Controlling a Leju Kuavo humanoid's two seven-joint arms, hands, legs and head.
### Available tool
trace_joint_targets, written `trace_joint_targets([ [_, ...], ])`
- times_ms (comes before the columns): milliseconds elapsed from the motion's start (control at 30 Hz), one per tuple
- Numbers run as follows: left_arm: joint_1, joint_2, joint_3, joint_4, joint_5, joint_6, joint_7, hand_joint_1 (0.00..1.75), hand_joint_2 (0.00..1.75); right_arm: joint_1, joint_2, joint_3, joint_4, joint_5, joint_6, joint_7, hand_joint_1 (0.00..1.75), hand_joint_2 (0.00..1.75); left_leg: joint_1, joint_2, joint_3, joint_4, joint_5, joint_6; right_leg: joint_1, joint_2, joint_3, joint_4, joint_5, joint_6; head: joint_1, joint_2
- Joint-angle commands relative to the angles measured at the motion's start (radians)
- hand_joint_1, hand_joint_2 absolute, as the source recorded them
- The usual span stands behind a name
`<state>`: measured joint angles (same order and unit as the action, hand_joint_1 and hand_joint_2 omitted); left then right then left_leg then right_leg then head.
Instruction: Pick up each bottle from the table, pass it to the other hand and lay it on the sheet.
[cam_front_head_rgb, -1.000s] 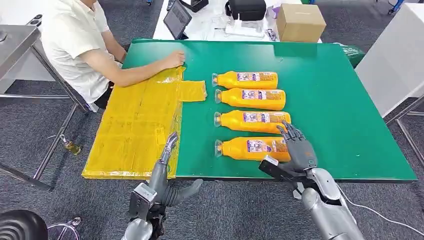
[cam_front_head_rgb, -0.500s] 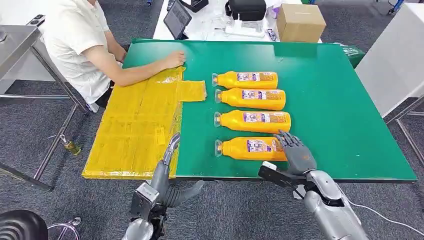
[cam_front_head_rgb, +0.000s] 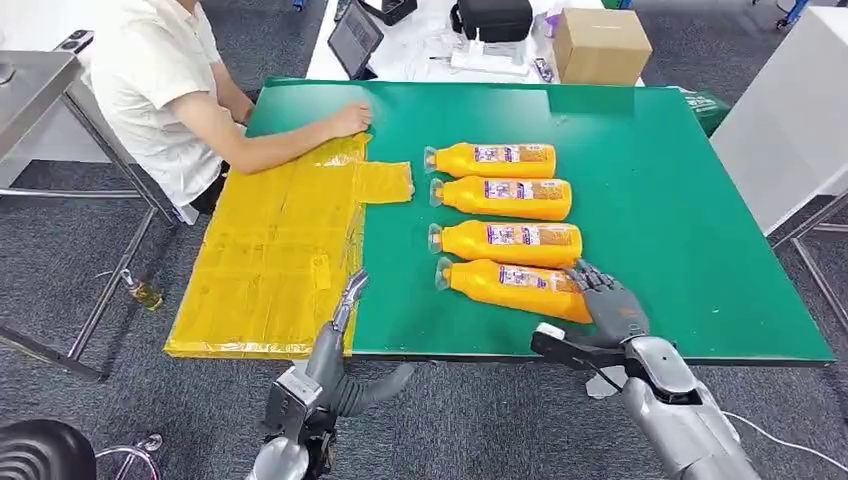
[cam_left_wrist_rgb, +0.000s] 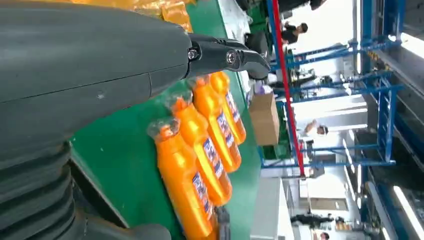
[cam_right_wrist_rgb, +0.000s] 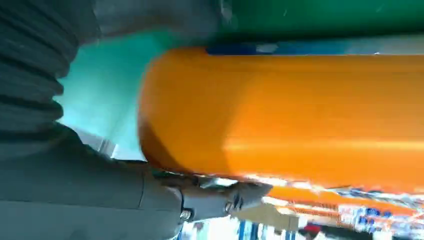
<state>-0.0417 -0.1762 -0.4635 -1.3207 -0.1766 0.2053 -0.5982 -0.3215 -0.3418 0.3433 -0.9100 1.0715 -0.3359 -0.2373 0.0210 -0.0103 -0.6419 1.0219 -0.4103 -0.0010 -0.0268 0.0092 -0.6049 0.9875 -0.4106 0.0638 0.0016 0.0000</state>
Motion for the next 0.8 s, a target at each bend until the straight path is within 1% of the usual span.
trace_joint_targets([
  [33,-0.051,0.004,-0.025,0.091,0.01,-0.008,-0.003,0.0,1.75,-0.115,0.035,0.049,0.284,0.027,-0.054,-0.007,0.61,1.75,0.001,0.001,0.004,-0.001,-0.001,0.001,0.001,0.0,0.004,-0.002,0.0,-0.002,0.0,0.0],
  [67,-0.054,0.005,-0.027,0.092,0.012,-0.009,-0.005,0.0,1.75,-0.121,0.042,0.042,0.298,0.017,-0.052,-0.016,0.65,1.75,0.001,0.002,0.006,-0.001,-0.001,0.001,0.001,0.0,0.006,-0.002,-0.001,-0.003,0.0,0.0],
  [100,-0.056,0.006,-0.03,0.094,0.016,-0.011,-0.007,0.0,1.75,-0.129,0.043,0.05,0.321,0.034,-0.069,-0.02,0.8,1.75,0.0,0.002,0.005,-0.001,-0.001,0.001,0.001,0.0,0.005,-0.002,-0.001,-0.002,0.0,0.0],
  [133,-0.056,0.006,-0.03,0.094,0.016,-0.011,-0.007,0.0,1.75,-0.129,0.043,0.05,0.321,0.034,-0.069,-0.02,0.8,1.75,0.0,0.001,0.004,-0.001,-0.001,0.001,0.001,0.0,0.004,-0.001,0.0,-0.002,0.0,0.0],
  [167,-0.056,0.006,-0.03,0.094,0.016,-0.011,-0.007,0.0,1.75,-0.129,0.043,0.05,0.321,0.034,-0.069,-0.02,0.8,1.75,0.001,0.001,0.006,-0.001,-0.001,0.001,0.001,-0.001,0.007,-0.002,-0.001,-0.003,0.0,0.0],
  [233,-0.057,0.009,-0.032,0.093,0.019,-0.013,-0.007,0.0,1.75,-0.13,0.053,0.038,0.333,0.016,-0.066,-0.039,1.38,1.75,0.001,0.001,0.004,-0.001,-0.001,0.001,0.001,0.0,0.004,-0.001,0.0,-0.002,0.0,0.0],
  [267,-0.057,0.01,-0.033,0.094,0.019,-0.014,-0.007,0.0,1.75,-0.128,0.054,0.045,0.333,0.022,-0.071,-0.046,1.54,1.75,0.001,0.001,0.007,-0.002,-0.001,0.001,0.002,-0.001,0.007,-0.002,-0.001,-0.003,0.0,0.0],
  [300,-0.058,0.01,-0.033,0.094,0.023,-0.016,-0.009,0.0,1.75,-0.126,0.059,0.04,0.335,0.015,-0.081,-0.06,1.69,1.75,0.001,0.001,0.007,-0.002,-0.001,0.001,0.001,-0.001,0.007,-0.002,-0.001,-0.003,0.0,0.0],
  [333,-0.06,0.011,-0.035,0.094,0.026,-0.018,-0.01,0.0,1.75,-0.126,0.066,0.034,0.34,0.005,-0.081,-0.073,1.75,1.75,0.001,0.0,0.005,-0.001,-0.001,0.001,0.001,-0.001,0.006,-0.002,-0.001,-0.002,0.0,0.0],
  [367,-0.062,0.011,-0.037,0.093,0.029,-0.02,-0.011,0.0,1.75,-0.124,0.076,0.025,0.34,-0.011,-0.086,-0.093,1.75,1.75,0.001,0.0,0.008,-0.002,-0.001,0.001,0.002,-0.001,0.008,-0.002,-0.001,-0.003,0.0,0.0],
  [500,-0.064,0.01,-0.037,0.093,0.03,-0.021,-0.011,0.0,1.75,-0.121,0.083,0.026,0.337,-0.012,-0.09,-0.095,1.75,1.75,0.001,0.001,0.007,-0.001,-0.001,0.001,0.002,-0.001,0.007,-0.002,-0.001,-0.003,0.0,0.0],
  [533,-0.064,0.01,-0.038,0.093,0.031,-0.02,-0.012,0.0,1.75,-0.114,0.089,0.016,0.325,-0.035,-0.099,-0.122,1.75,1.75,0.001,0.001,0.006,-0.001,-0.001,0.0,0.001,0.0,0.006,-0.001,0.0,-0.002,0.0,0.0],
  [567,-0.064,0.011,-0.038,0.092,0.032,-0.02,-0.013,0.0,1.75,-0.103,0.104,-0.011,0.313,-0.086,-0.088,-0.16,1.75,1.75,0.001,0.001,0.009,-0.002,-0.001,0.001,0.002,-0.001,0.009,-0.002,-0.001,-0.004,0.0,0.0],
  [600,-0.062,0.01,-0.035,0.091,0.034,-0.016,-0.014,0.0,1.75,-0.089,0.122,-0.045,0.293,-0.158,-0.056,-0.209,1.75,1.75,0.001,0.001,0.008,-0.001,-0.001,0.001,0.002,0.0,0.008,-0.002,-0.001,-0.003,0.0,0.0],
  [633,-0.057,0.011,-0.031,0.087,0.037,-0.01,-0.019,0.0,1.75,-0.063,0.14,-0.072,0.247,-0.216,-0.025,-0.236,1.75,1.75,0.001,0.001,0.007,-0.001,-0.001,0.0,0.002,0.0,0.006,-0.002,0.0,-0.002,0.0,0.0],
  [667,-0.051,0.01,-0.026,0.081,0.043,-0.008,-0.02,0.0,1.75,-0.039,0.146,-0.077,0.199,-0.238,-0.031,-0.254,1.75,1.75,0.002,0.002,0.01,-0.002,-0.001,0.001,0.002,0.0,0.009,-0.003,-0.001,-0.004,0.0,0.0],
  [700,-0.045,0.008,-0.018,0.073,0.056,-0.011,-0.024,0.0,1.75,-0.016,0.148,-0.077,0.15,-0.254,-0.027,-0.262,1.75,1.75,0.001,0.002,0.009,-0.002,-0.001,0.0,0.002,0.0,0.008,-0.002,-0.001,-0.003,0.0,0.0],
  [733,-0.036,0.006,-0.007,0.063,0.092,-0.035,-0.026,0.0,1.75,0.019,0.16,-0.093,0.077,-0.316,0.002,-0.303,1.75,1.75,0.002,0.002,0.013,-0.003,-0.002,0.001,0.003,0.0,0.013,-0.004,-0.002,-0.006,0.0,0.0],
  [800,-0.026,0.002,0.006,0.05,0.126,-0.054,-0.027,0.0,1.75,0.067,0.167,-0.097,-0.031,-0.361,0.031,-0.313,1.75,1.75,0.002,0.002,0.009,-0.002,-0.002,0.0,0.002,0.0,0.008,-0.002,-0.001,-0.003,0.0,0.0],
])
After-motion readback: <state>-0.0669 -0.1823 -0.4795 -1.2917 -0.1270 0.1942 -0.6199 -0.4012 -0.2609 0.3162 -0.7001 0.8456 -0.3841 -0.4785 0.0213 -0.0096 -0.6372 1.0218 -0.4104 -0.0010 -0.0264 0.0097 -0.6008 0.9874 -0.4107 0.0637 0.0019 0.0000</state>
